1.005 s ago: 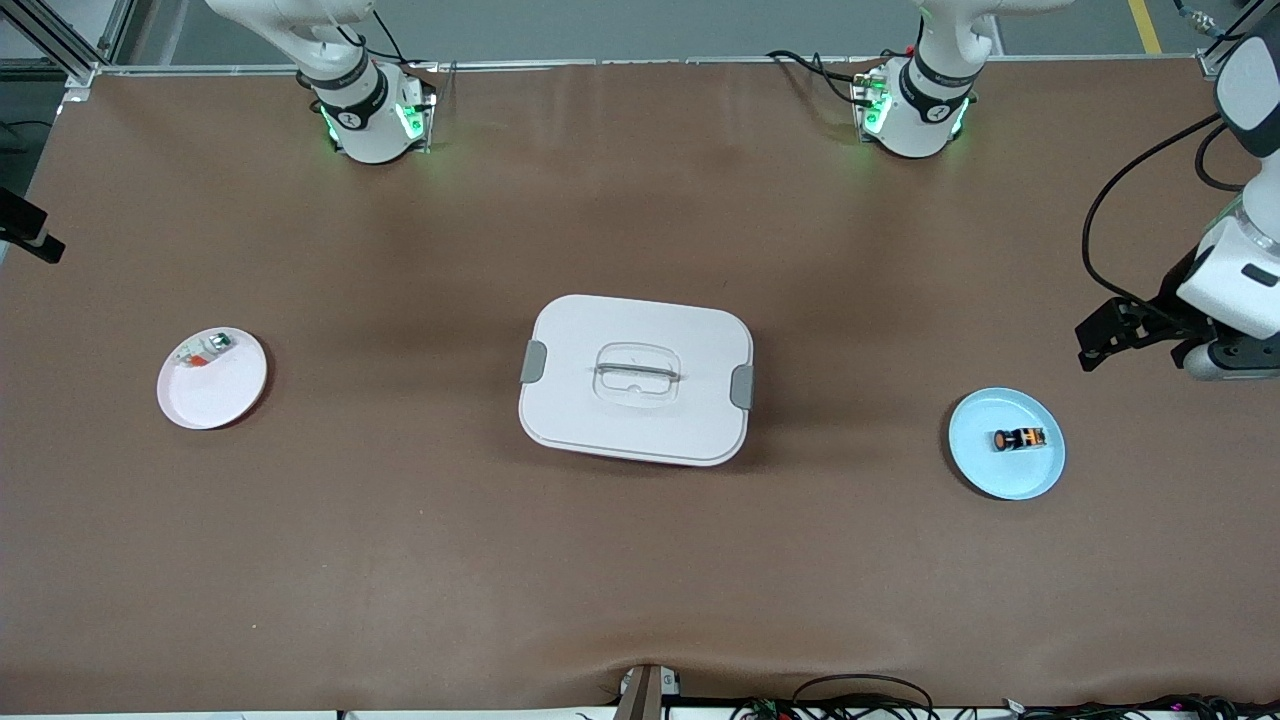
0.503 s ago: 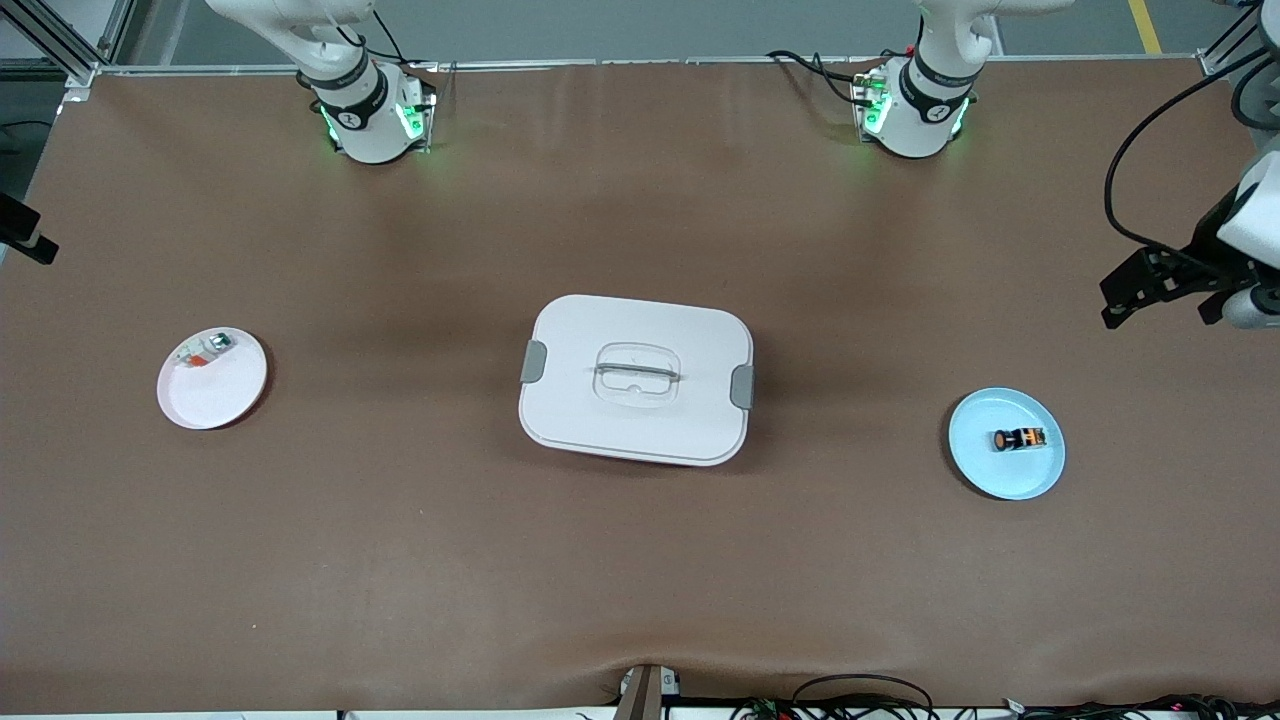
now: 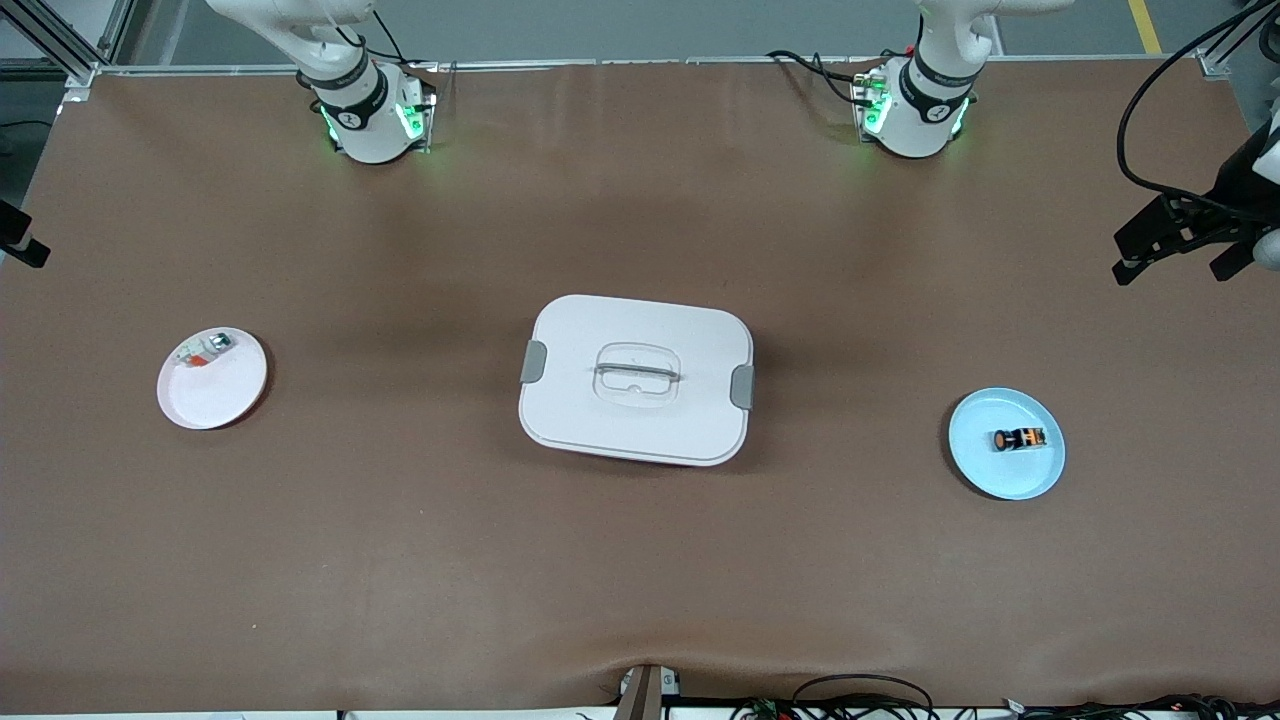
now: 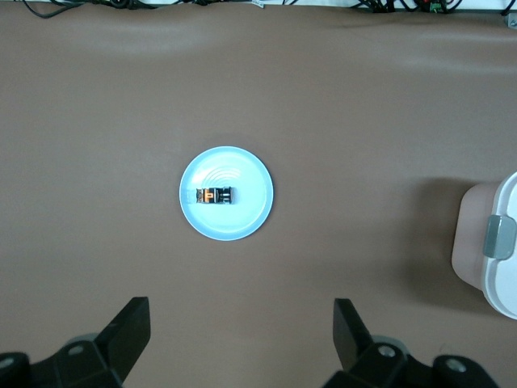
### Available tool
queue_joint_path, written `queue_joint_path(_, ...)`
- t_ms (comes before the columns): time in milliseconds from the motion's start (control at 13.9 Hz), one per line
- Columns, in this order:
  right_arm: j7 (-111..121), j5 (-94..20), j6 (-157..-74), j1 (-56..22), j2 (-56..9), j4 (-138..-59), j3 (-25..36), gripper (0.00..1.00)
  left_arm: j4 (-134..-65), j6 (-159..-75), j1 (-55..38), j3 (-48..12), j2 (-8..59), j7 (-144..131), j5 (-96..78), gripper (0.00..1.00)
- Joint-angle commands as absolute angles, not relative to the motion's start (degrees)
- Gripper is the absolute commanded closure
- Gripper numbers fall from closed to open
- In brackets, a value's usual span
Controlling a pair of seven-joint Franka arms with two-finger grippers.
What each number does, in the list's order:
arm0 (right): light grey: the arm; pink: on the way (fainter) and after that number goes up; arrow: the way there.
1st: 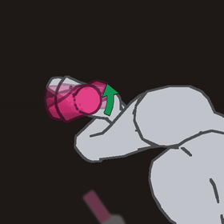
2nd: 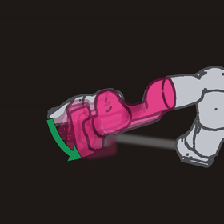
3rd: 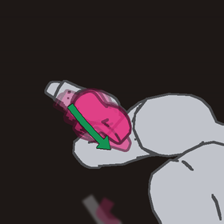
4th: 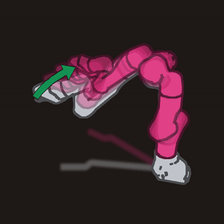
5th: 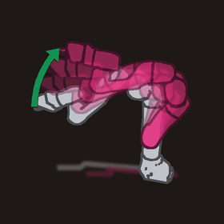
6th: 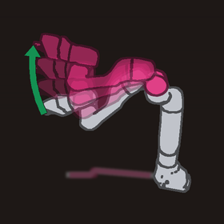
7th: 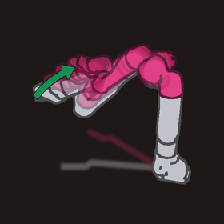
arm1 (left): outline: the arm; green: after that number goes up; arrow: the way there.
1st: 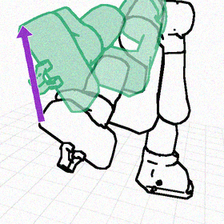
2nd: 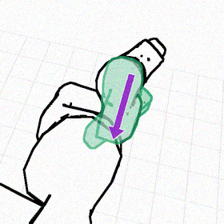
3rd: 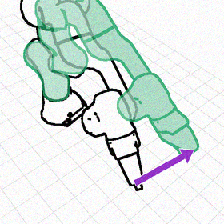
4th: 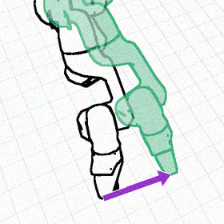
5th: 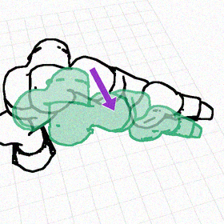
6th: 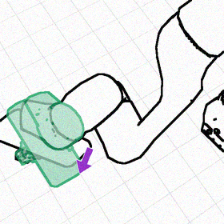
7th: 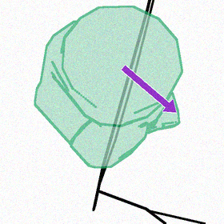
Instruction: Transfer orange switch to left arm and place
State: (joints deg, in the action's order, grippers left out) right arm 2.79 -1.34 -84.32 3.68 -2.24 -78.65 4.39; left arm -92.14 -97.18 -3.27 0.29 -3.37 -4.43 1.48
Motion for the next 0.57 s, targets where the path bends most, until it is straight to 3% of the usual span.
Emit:
queue_joint_path(0, 2.1, -1.2, -84.8, 4.3, -1.6, -79.4, 4.0, 0.0, -92.3, -95.7, -3.8, 0.4, -3.8, -5.4, 0.7, 0.0)
queue_joint_path(503, 2.1, -1.3, -84.7, 4.1, -1.7, -79.4, 4.0, 0.0, -89.9, -94.7, -4.1, -0.3, -3.2, -5.4, 0.8, 0.0)
